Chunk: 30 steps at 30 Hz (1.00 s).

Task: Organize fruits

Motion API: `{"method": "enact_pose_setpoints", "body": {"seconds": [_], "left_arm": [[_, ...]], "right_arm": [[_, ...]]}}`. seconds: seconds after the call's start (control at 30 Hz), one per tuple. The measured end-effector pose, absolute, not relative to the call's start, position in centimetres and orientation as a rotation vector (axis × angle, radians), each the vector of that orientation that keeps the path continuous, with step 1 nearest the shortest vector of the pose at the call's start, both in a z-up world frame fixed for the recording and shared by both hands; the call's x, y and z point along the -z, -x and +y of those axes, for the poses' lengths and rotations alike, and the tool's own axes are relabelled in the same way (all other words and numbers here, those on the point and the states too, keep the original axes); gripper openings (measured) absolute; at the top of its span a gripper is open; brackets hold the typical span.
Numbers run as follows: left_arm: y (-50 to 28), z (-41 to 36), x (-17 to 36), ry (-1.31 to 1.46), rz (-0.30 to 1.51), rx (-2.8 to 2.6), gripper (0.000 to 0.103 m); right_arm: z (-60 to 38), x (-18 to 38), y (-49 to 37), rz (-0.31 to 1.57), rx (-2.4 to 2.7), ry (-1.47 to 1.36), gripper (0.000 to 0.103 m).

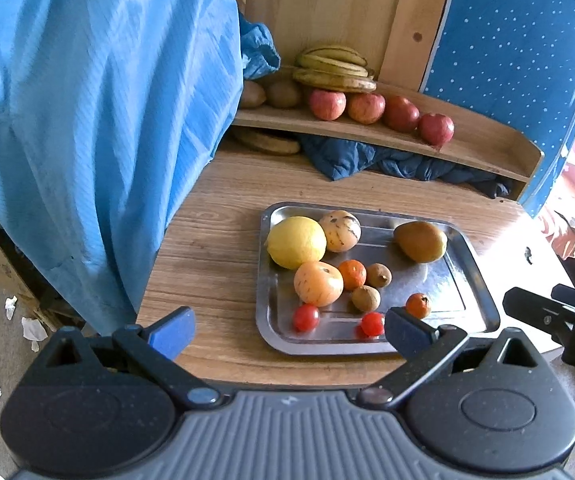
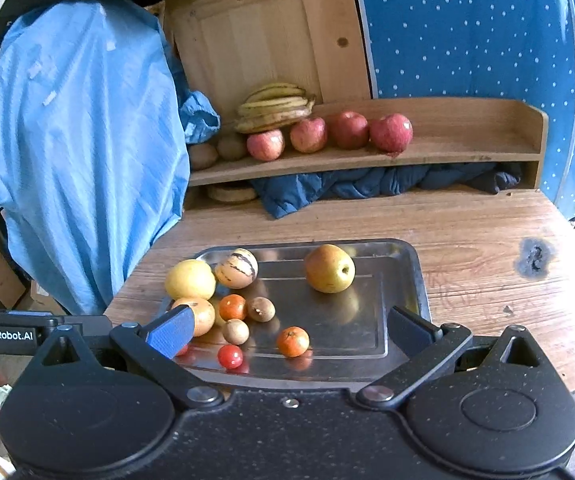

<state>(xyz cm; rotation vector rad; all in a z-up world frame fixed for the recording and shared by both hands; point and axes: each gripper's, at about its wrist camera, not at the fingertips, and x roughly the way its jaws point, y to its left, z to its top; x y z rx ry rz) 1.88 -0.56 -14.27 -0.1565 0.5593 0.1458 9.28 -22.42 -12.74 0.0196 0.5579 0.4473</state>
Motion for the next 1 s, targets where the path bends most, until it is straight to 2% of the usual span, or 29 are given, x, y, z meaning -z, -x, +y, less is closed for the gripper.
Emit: {"method": "enact_pose_setpoints", "body": {"seconds": [0.53, 1.0], "left_arm": [[2.4, -0.4, 14.9, 0.138, 0.521, -0.092, 0.102], [2.6, 0.1, 15.4, 0.168, 0.534, -0.101, 0.102]], "right_arm": [[-22.5, 12.2, -2.2, 0.497, -0.357, 0.010, 0.102], [-21.8, 12.9, -2.1, 0.519, -0.365, 0.046, 0.102]]}}
